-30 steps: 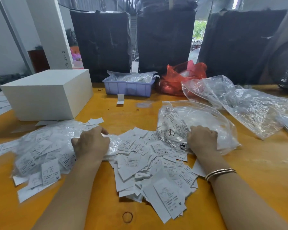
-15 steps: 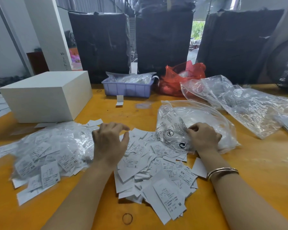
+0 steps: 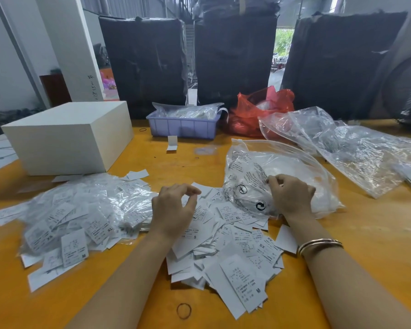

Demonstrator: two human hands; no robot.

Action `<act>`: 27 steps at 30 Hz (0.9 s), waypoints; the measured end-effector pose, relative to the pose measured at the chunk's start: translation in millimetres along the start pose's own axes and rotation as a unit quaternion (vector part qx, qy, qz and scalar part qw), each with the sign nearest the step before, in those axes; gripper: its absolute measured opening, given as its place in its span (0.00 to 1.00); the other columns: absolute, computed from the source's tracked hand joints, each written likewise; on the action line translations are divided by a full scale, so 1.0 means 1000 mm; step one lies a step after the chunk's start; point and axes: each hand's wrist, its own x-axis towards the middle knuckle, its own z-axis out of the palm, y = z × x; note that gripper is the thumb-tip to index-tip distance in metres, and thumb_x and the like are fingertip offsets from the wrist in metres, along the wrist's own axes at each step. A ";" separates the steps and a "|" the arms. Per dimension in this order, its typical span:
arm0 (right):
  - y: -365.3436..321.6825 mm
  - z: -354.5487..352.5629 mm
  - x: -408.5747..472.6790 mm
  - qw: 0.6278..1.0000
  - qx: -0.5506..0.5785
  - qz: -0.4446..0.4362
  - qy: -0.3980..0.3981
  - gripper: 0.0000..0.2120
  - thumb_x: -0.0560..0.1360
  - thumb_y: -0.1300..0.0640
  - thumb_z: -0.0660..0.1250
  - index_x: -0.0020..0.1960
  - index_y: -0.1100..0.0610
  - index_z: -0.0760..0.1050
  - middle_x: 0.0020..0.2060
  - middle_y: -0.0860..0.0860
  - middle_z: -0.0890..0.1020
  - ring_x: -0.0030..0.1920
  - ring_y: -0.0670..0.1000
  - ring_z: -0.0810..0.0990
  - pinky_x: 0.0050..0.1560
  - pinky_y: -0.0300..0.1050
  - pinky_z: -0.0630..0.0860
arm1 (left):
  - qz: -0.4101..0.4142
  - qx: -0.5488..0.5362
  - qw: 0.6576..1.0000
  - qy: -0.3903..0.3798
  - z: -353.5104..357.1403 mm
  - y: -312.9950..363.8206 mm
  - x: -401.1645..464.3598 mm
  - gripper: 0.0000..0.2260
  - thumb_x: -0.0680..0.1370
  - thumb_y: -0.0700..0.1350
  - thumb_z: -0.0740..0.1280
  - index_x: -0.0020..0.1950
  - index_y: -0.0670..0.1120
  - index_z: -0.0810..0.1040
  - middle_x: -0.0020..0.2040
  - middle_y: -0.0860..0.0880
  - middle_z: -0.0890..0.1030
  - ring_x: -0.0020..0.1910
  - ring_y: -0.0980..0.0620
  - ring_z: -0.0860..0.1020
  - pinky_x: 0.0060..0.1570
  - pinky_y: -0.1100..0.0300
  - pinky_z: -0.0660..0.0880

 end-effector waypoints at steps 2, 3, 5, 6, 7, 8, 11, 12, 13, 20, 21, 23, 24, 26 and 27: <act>0.002 0.001 0.003 0.998 0.005 0.044 -0.037 0.17 0.79 0.53 0.55 0.46 0.58 0.81 0.40 0.54 0.81 0.42 0.55 0.72 0.46 0.47 0.53 | -0.005 -0.005 1.000 -0.004 0.001 0.001 0.000 0.06 0.77 0.42 0.65 0.49 0.51 0.81 0.49 0.54 0.81 0.55 0.50 0.74 0.57 0.47 0.69; 0.003 0.002 0.005 0.997 -0.015 0.052 -0.056 0.16 0.79 0.54 0.55 0.50 0.58 0.80 0.47 0.56 0.81 0.45 0.56 0.73 0.48 0.48 0.55 | -0.007 -0.007 1.000 -0.005 0.001 0.001 -0.001 0.06 0.77 0.42 0.65 0.49 0.51 0.82 0.49 0.54 0.81 0.55 0.50 0.74 0.57 0.47 0.68; 0.004 0.005 0.008 0.990 -0.075 0.045 -0.110 0.13 0.78 0.55 0.56 0.51 0.56 0.79 0.51 0.55 0.78 0.52 0.57 0.76 0.52 0.49 0.59 | -0.009 -0.007 1.000 -0.006 0.001 0.001 -0.001 0.06 0.77 0.42 0.65 0.49 0.51 0.81 0.49 0.55 0.81 0.56 0.50 0.73 0.58 0.48 0.68; 0.003 0.006 0.008 0.986 -0.098 0.039 -0.129 0.12 0.78 0.54 0.57 0.48 0.54 0.79 0.50 0.54 0.78 0.52 0.56 0.77 0.52 0.49 0.60 | -0.010 -0.004 1.000 -0.007 0.001 0.001 -0.001 0.06 0.77 0.42 0.65 0.49 0.51 0.81 0.49 0.55 0.81 0.55 0.51 0.73 0.57 0.50 0.67; 0.002 0.007 0.008 0.984 -0.112 0.037 -0.133 0.11 0.78 0.53 0.59 0.46 0.53 0.79 0.49 0.52 0.78 0.50 0.54 0.77 0.51 0.49 0.59 | -0.010 0.001 1.000 -0.008 0.002 0.001 -0.001 0.06 0.77 0.43 0.66 0.49 0.51 0.81 0.48 0.56 0.81 0.55 0.51 0.73 0.56 0.53 0.66; 0.001 0.007 0.008 0.985 -0.117 0.036 -0.123 0.11 0.78 0.51 0.60 0.45 0.51 0.80 0.48 0.51 0.78 0.49 0.53 0.77 0.50 0.49 0.58 | -0.010 0.005 1.000 -0.009 0.002 0.001 -0.001 0.06 0.77 0.43 0.66 0.49 0.51 0.81 0.48 0.56 0.81 0.55 0.51 0.73 0.54 0.54 0.66; 0.000 0.005 0.006 0.992 -0.095 0.044 -0.074 0.08 0.77 0.50 0.63 0.44 0.51 0.78 0.45 0.50 0.79 0.48 0.53 0.76 0.48 0.48 0.55 | -0.010 0.007 1.000 -0.010 0.002 0.000 -0.001 0.06 0.77 0.43 0.66 0.49 0.51 0.81 0.48 0.56 0.81 0.55 0.51 0.74 0.53 0.55 0.65; 0.001 0.004 0.005 0.993 -0.090 0.044 -0.064 0.08 0.77 0.50 0.63 0.44 0.51 0.78 0.44 0.50 0.80 0.48 0.53 0.76 0.48 0.48 0.54 | -0.009 0.007 1.000 -0.010 0.002 0.001 -0.001 0.06 0.77 0.43 0.66 0.49 0.51 0.81 0.48 0.56 0.81 0.55 0.51 0.74 0.53 0.55 0.65; 0.001 0.004 0.005 0.993 -0.092 0.040 -0.058 0.09 0.77 0.50 0.62 0.44 0.51 0.78 0.44 0.50 0.80 0.47 0.53 0.76 0.47 0.48 0.54 | -0.009 0.005 1.000 -0.010 0.002 0.001 -0.001 0.06 0.77 0.43 0.66 0.49 0.51 0.82 0.49 0.55 0.81 0.55 0.51 0.74 0.53 0.55 0.66; 0.001 -0.004 0.000 0.996 -0.081 0.019 0.015 0.13 0.79 0.50 0.60 0.51 0.52 0.82 0.50 0.53 0.79 0.48 0.56 0.73 0.47 0.48 0.53 | -0.009 -0.009 1.000 0.000 0.001 0.002 -0.001 0.07 0.77 0.41 0.66 0.49 0.50 0.82 0.49 0.54 0.81 0.55 0.49 0.74 0.57 0.48 0.69; 0.000 -0.007 -0.002 0.996 -0.065 0.008 0.057 0.12 0.78 0.50 0.62 0.53 0.53 0.82 0.52 0.53 0.78 0.51 0.57 0.72 0.47 0.48 0.53 | -0.007 -0.012 1.000 0.005 0.000 0.002 -0.001 0.07 0.77 0.41 0.66 0.49 0.50 0.82 0.49 0.54 0.81 0.54 0.49 0.74 0.57 0.47 0.69; -0.006 -0.011 -0.005 0.988 -0.030 -0.048 0.141 0.09 0.75 0.53 0.68 0.51 0.55 0.83 0.53 0.55 0.77 0.54 0.60 0.71 0.47 0.46 0.53 | 0.001 -0.026 0.999 0.017 0.000 0.003 0.000 0.07 0.77 0.40 0.66 0.49 0.49 0.82 0.48 0.54 0.81 0.54 0.49 0.74 0.57 0.46 0.69; -0.012 -0.013 -0.007 0.981 -0.010 -0.087 0.175 0.07 0.74 0.55 0.69 0.49 0.56 0.83 0.52 0.56 0.78 0.54 0.61 0.72 0.47 0.45 0.53 | 0.006 -0.039 0.999 0.022 -0.001 0.004 0.000 0.07 0.77 0.40 0.66 0.50 0.49 0.82 0.48 0.55 0.81 0.54 0.50 0.74 0.57 0.45 0.69; -0.026 -0.015 -0.013 0.965 0.049 -0.170 0.196 0.04 0.72 0.57 0.70 0.46 0.56 0.82 0.48 0.54 0.80 0.50 0.57 0.76 0.47 0.45 0.55 | 0.023 -0.063 0.997 0.024 -0.001 0.005 0.000 0.06 0.77 0.42 0.66 0.51 0.49 0.81 0.48 0.57 0.79 0.54 0.52 0.74 0.57 0.43 0.69; -0.034 -0.015 -0.016 0.957 0.095 -0.209 0.177 0.03 0.73 0.58 0.70 0.45 0.56 0.82 0.46 0.52 0.81 0.47 0.54 0.78 0.49 0.46 0.59 | 0.034 -0.071 0.997 0.018 -0.002 0.005 0.000 0.07 0.77 0.45 0.65 0.52 0.50 0.81 0.49 0.57 0.78 0.54 0.53 0.74 0.57 0.43 0.69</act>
